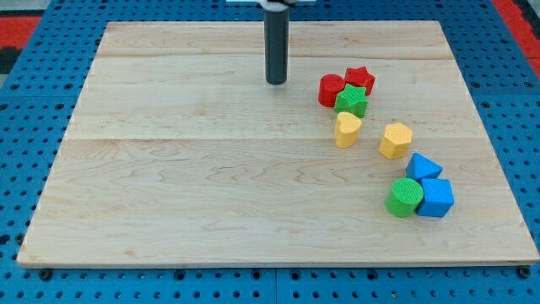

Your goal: Nudge the green star and the red circle left a bit

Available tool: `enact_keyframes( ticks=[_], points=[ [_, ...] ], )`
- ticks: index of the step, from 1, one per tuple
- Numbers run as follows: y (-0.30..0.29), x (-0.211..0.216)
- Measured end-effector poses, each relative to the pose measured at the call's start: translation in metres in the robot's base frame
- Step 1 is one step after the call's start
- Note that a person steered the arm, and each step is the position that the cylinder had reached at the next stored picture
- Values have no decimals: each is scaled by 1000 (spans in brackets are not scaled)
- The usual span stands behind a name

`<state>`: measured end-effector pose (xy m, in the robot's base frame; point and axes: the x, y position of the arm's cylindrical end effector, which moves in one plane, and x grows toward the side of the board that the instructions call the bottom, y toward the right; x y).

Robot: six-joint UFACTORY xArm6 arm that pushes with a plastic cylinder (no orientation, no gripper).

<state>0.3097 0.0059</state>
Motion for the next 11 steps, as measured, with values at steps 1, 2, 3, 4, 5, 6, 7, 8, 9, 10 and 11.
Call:
enact_keyframes(
  ticks=[1, 2, 3, 4, 5, 6, 7, 8, 9, 10, 11],
  points=[
    [35, -31],
    [101, -37],
    [171, -34],
    [216, -8],
    [218, 31],
    [197, 51],
    [177, 64],
    [160, 72],
    [145, 72],
    [123, 69],
    [95, 54]
  ],
)
